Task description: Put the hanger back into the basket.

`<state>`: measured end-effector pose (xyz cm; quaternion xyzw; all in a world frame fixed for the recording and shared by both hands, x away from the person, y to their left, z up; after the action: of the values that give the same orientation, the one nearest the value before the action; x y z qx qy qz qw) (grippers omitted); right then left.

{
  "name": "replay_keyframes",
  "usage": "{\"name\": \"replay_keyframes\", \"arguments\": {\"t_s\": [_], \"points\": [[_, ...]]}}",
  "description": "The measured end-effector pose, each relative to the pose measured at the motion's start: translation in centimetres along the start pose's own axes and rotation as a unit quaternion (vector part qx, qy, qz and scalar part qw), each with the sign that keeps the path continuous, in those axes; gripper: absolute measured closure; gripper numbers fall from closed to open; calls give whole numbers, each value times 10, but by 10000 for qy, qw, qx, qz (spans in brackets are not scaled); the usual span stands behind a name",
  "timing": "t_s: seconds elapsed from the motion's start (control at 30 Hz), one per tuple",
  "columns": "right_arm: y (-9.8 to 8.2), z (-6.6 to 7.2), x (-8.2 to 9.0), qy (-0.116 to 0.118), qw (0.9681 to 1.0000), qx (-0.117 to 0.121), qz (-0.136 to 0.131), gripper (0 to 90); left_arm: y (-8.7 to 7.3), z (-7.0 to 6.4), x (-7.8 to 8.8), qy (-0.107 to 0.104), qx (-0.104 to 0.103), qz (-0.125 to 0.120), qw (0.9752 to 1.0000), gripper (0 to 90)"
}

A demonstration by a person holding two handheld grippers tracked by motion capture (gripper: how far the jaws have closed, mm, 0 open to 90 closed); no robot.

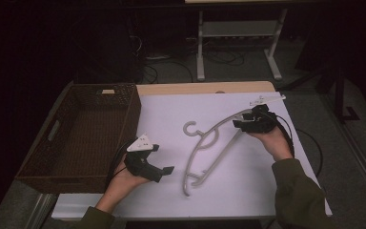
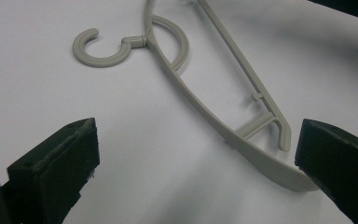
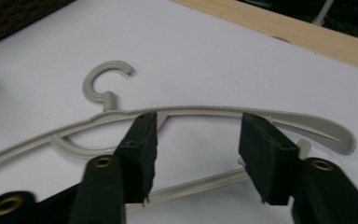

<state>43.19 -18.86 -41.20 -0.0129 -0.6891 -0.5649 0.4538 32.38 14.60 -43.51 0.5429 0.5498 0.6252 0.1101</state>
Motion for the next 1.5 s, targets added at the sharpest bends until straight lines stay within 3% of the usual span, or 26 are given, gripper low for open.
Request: {"name": "replay_keyframes", "arguments": {"t_s": [0.17, 0.23, 0.3, 0.47, 0.73, 1.07, 1.5], "points": [[3, -9, -12, -114, 9996, 52, 264, 600, 0, 1, 1, 4, -14, 0, 10000, 0], [4, -15, -18, -243, 9984, 116, 507, 670, 0, 1, 1, 1, -8, 0, 10000, 0], [4, -24, -27, -313, 9969, 32, 726, 767, 0, 0, 1, -6, -5, -1, 10000, 0], [1, -33, -41, -339, 9948, 97, 956, 893, 0, 0, 1, -8, 7, -6, 10000, 0], [1, -41, -55, -379, 9921, 310, 1156, 895, 0, -1, -2, -53, 10, 24, 10000, 0], [-6, -45, -64, -435, 9885, 383, 1399, 895, -1, -2, -3, -73, -1, 51, 10000, 0], [-19, -43, -52, -385, 9841, 490, 1662, 895, -2, -3, -4, -91, 33, 66, 9999, 0]]}}
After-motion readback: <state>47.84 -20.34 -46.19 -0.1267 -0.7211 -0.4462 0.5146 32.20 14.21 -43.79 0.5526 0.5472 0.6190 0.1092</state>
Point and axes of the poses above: each handheld gripper's, and its own axes: x roughly backward along the jaws, y roughly out of its top, z roughly to its left, the point moved 5 cm from there along -x, roughly forward along the jaws, and after that the axes turned 4 degrees about x, right-handed, at the moved point
